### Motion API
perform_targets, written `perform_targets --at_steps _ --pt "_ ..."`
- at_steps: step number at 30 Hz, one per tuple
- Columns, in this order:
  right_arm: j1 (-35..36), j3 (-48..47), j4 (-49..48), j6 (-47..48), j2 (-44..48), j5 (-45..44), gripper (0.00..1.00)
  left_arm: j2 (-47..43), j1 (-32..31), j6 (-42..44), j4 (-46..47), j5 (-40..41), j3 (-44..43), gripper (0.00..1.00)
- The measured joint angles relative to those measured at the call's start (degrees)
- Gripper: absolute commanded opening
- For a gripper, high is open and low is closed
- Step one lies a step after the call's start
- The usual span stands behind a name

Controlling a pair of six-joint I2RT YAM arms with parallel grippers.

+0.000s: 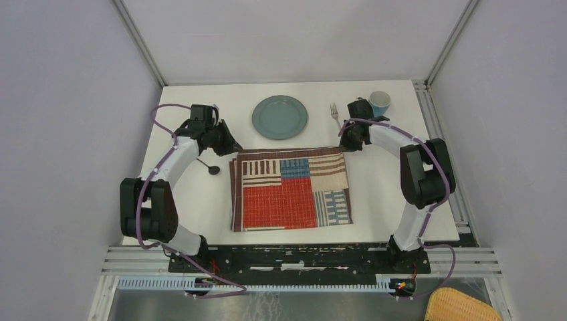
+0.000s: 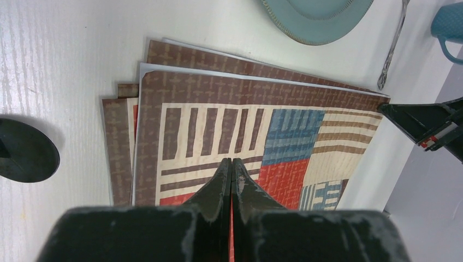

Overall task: Set the dinner table for one person
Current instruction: Adjust the napkin at the center of the board.

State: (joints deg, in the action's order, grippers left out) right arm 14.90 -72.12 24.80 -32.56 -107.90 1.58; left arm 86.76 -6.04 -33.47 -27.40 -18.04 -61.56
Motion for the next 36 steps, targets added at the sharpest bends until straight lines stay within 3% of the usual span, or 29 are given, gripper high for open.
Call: perform_targets --at_steps 10,11,13,16,29,36 --pt "-0.4 0.1 1.4 -0.8 1.9 -3.0 0.00 0.0 0.0 0.0 0.0 0.0 0.0 0.02" --pt "-0.4 0.0 1.5 -0.8 1.6 -2.9 0.02 0.0 0.0 0.0 0.0 0.0 0.0 0.02" --pt "-0.5 -0.2 1.4 -0.8 0.9 -2.7 0.21 0.0 0.0 0.0 0.0 0.0 0.0 0.02" --pt "-0.7 -0.2 1.5 -0.8 0.0 -2.5 0.29 0.0 0.0 0.1 0.0 0.0 0.0 0.02" --pt "1.0 4.2 -2.3 -0.6 9.0 1.0 0.29 0.0 0.0 -0.1 -0.4 3.5 0.6 0.02" --pt "2.7 4.7 -6.3 -4.3 8.8 1.5 0.29 -0.1 0.0 -1.9 -1.7 6.9 2.0 0.02"
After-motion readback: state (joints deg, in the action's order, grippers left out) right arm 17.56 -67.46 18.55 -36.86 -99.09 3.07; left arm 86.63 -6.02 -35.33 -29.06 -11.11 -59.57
